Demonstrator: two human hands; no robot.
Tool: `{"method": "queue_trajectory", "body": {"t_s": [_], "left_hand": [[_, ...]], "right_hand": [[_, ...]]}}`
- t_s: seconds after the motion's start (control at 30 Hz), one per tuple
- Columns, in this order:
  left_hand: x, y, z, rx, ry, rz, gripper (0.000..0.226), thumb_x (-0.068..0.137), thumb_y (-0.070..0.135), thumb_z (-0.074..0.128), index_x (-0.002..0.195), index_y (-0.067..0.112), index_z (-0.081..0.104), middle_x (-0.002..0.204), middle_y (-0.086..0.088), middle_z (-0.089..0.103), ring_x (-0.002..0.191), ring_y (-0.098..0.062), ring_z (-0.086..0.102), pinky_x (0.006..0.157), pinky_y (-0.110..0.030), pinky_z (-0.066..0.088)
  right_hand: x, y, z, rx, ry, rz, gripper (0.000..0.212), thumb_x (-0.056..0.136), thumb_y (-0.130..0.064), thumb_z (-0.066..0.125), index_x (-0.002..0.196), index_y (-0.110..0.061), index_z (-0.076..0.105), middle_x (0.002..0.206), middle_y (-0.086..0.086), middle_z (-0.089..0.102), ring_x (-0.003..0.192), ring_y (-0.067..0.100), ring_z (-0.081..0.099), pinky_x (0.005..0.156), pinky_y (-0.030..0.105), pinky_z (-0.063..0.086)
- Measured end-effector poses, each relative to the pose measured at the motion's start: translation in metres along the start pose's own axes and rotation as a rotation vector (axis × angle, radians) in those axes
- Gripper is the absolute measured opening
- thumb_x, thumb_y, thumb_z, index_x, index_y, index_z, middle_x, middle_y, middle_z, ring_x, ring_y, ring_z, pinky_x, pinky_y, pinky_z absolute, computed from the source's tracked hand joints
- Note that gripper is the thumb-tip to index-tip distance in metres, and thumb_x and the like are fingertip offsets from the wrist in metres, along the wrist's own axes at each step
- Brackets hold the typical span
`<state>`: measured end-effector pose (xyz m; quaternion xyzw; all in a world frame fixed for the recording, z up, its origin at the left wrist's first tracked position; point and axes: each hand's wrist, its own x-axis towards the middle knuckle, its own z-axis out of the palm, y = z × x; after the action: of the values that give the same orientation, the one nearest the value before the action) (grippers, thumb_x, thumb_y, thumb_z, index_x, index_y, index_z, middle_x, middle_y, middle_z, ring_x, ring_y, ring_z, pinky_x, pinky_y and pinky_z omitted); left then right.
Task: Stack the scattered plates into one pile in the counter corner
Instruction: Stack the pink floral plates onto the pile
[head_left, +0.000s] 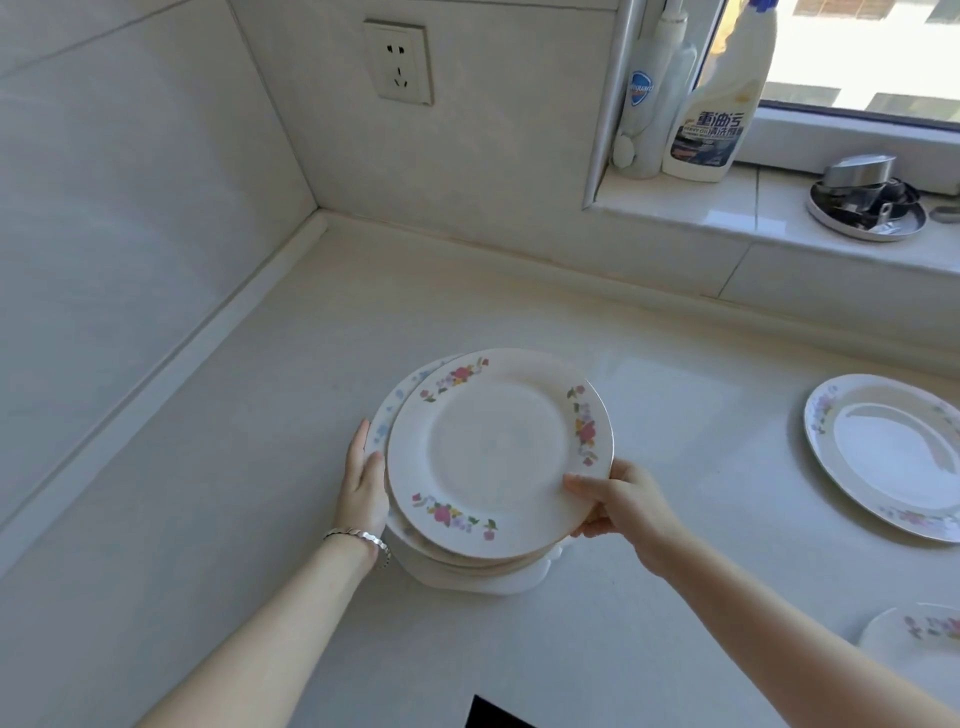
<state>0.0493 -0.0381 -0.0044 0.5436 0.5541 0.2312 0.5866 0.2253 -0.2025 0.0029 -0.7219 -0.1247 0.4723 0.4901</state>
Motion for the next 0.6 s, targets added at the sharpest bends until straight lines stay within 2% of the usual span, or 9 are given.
{"method": "queue_trajectory", "body": {"t_s": [0.13, 0.27, 0.33, 0.37, 0.4, 0.43, 0.47, 0.53, 0.6], "left_hand": [[0.001, 0.0, 0.001, -0.009, 0.025, -0.017, 0.046, 0.099, 0.019, 0.029, 0.144, 0.03, 0.033, 0.149, 0.007, 0.037, 0.137, -0.016, 0.036, 0.111, -0.03, 0.029], [0.002, 0.002, 0.002, -0.037, 0.075, -0.06, 0.043, 0.097, 0.025, 0.031, 0.138, 0.034, 0.041, 0.145, 0.011, 0.043, 0.132, -0.012, 0.041, 0.1, -0.024, 0.034], [0.001, 0.005, 0.004, -0.059, 0.099, -0.1, 0.042, 0.095, 0.028, 0.034, 0.135, 0.034, 0.045, 0.141, 0.012, 0.047, 0.128, -0.011, 0.044, 0.095, -0.023, 0.034], [0.001, 0.007, 0.005, -0.079, 0.105, -0.117, 0.041, 0.093, 0.032, 0.037, 0.133, 0.034, 0.048, 0.139, 0.011, 0.05, 0.126, -0.012, 0.047, 0.093, -0.023, 0.035], [0.0, 0.009, 0.006, -0.108, 0.114, -0.129, 0.041, 0.092, 0.037, 0.04, 0.131, 0.033, 0.05, 0.135, 0.01, 0.053, 0.122, -0.013, 0.05, 0.091, -0.024, 0.036], [-0.001, 0.012, 0.007, -0.13, 0.125, -0.131, 0.041, 0.091, 0.039, 0.042, 0.13, 0.03, 0.052, 0.13, 0.009, 0.056, 0.117, -0.013, 0.052, 0.089, -0.025, 0.037], [0.0, 0.014, 0.008, -0.139, 0.134, -0.126, 0.039, 0.091, 0.038, 0.043, 0.127, 0.027, 0.054, 0.124, 0.008, 0.057, 0.112, -0.013, 0.052, 0.087, -0.025, 0.037], [0.0, 0.017, 0.009, -0.143, 0.129, -0.129, 0.029, 0.09, 0.037, 0.046, 0.112, 0.026, 0.061, 0.11, 0.005, 0.06, 0.099, -0.015, 0.054, 0.08, -0.026, 0.039], [-0.001, 0.018, 0.01, -0.137, 0.091, -0.151, 0.018, 0.085, 0.041, 0.051, 0.091, 0.028, 0.063, 0.097, 0.004, 0.064, 0.087, -0.017, 0.059, 0.07, -0.027, 0.044]], "right_hand": [[-0.001, 0.001, 0.002, -0.367, -0.013, 0.024, 0.034, 0.087, -0.028, 0.058, 0.059, -0.013, 0.046, 0.033, -0.006, 0.047, 0.029, 0.007, 0.046, 0.04, 0.017, 0.034], [-0.006, -0.002, 0.006, -0.737, 0.024, 0.05, 0.047, 0.086, -0.054, 0.048, 0.058, -0.018, 0.041, 0.052, -0.004, 0.046, 0.048, 0.013, 0.048, 0.046, 0.025, 0.032], [-0.004, -0.007, 0.006, -0.876, 0.118, -0.003, 0.048, 0.085, -0.063, 0.042, 0.066, -0.02, 0.047, 0.062, -0.003, 0.053, 0.064, 0.019, 0.055, 0.052, 0.029, 0.036], [0.002, -0.008, 0.006, -0.814, 0.181, -0.035, 0.047, 0.085, -0.063, 0.041, 0.082, -0.019, 0.055, 0.076, 0.001, 0.061, 0.076, 0.023, 0.06, 0.06, 0.031, 0.042], [0.009, -0.009, 0.007, -0.671, 0.231, -0.055, 0.052, 0.086, -0.061, 0.042, 0.107, -0.015, 0.055, 0.096, 0.005, 0.065, 0.089, 0.025, 0.062, 0.072, 0.033, 0.046], [0.018, -0.011, 0.009, -0.502, 0.25, -0.067, 0.062, 0.087, -0.057, 0.044, 0.13, -0.012, 0.043, 0.116, 0.009, 0.062, 0.096, 0.026, 0.062, 0.084, 0.035, 0.047], [0.027, -0.013, 0.013, -0.368, 0.24, -0.081, 0.071, 0.087, -0.055, 0.046, 0.141, -0.012, 0.031, 0.127, 0.01, 0.057, 0.097, 0.025, 0.062, 0.092, 0.036, 0.046], [0.042, -0.015, 0.023, -0.248, 0.233, -0.11, 0.081, 0.079, -0.063, 0.043, 0.145, -0.019, 0.028, 0.13, 0.005, 0.055, 0.098, 0.021, 0.058, 0.1, 0.042, 0.045], [0.054, -0.013, 0.03, -0.133, 0.25, -0.108, 0.078, 0.075, -0.066, 0.039, 0.142, -0.025, 0.035, 0.119, 0.0, 0.056, 0.099, 0.018, 0.053, 0.103, 0.044, 0.043]]}}
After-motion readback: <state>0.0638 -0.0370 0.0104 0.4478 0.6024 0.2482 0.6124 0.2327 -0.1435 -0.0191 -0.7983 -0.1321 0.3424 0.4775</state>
